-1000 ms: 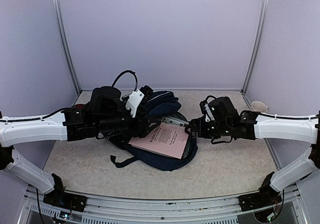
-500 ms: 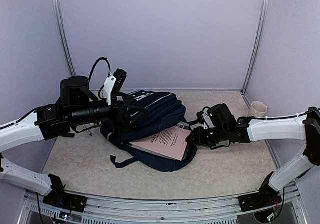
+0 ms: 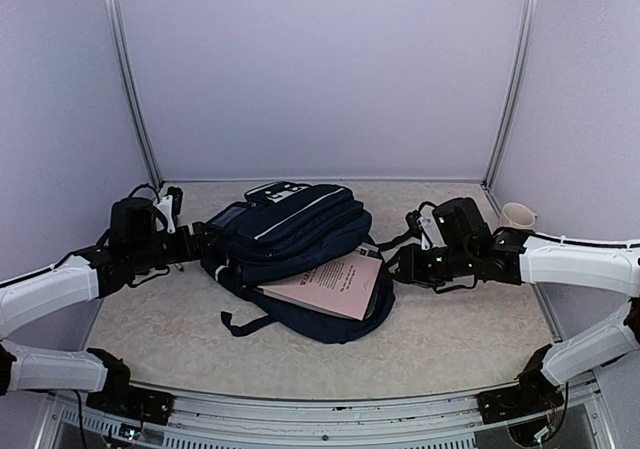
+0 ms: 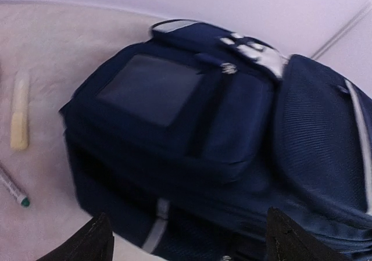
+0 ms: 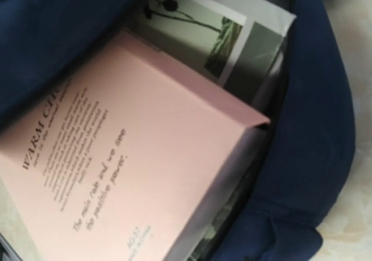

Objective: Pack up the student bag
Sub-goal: Rotate the student bag to the center of the board.

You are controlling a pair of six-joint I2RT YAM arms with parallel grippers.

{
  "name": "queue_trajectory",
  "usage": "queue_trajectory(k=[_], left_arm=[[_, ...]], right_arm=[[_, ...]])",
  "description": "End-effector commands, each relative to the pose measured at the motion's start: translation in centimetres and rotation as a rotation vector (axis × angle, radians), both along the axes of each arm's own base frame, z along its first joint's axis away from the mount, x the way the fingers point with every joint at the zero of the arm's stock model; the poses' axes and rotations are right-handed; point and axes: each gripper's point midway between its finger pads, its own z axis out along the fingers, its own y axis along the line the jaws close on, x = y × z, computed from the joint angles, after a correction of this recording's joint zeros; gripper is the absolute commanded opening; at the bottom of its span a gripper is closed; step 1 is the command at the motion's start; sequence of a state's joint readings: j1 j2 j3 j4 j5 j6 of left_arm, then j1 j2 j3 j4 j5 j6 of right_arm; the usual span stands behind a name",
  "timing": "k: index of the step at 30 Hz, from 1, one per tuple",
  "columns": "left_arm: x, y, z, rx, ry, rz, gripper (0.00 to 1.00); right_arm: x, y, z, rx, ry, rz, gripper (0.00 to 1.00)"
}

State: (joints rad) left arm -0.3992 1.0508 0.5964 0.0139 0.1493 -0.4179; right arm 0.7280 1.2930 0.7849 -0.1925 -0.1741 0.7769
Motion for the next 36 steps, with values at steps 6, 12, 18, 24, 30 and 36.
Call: queue_trajectory(k=[6, 12, 18, 24, 30, 36], left_arm=[[1.1, 4.3, -4.4, -0.156, 0.09, 0.172, 0.91], [0.9, 4.9, -6.7, -0.135, 0.123, 0.205, 0.99], [0.7, 5.7, -8.8, -0.14, 0.145, 0.262, 0.99], [1.1, 4.9, -9.6, -0.142, 0.165, 0.227, 0.99], [0.7, 3.4, -9.5, -0.113, 0.155, 0.168, 0.99], [-0.2, 0.6, -9.0, -0.079, 0.128, 0.053, 0.99]], right_arm=[[-1.5, 0.0, -5.2, -0.002, 0.137, 0.013, 0.43], [-0.5, 0.9, -7.3, -0.061, 0.156, 0.049, 0.39], [1.8, -0.6, -7.8, -0.064, 0.143, 0.012, 0.06], [4.5, -3.4, -9.1, -0.105, 0.13, -0.033, 0.0], [10.2, -8.2, -8.6, -0.139, 0.07, -0.123, 0.0], [15.6, -13.4, -9.1, -0.156, 0.079, -0.179, 0.0]])
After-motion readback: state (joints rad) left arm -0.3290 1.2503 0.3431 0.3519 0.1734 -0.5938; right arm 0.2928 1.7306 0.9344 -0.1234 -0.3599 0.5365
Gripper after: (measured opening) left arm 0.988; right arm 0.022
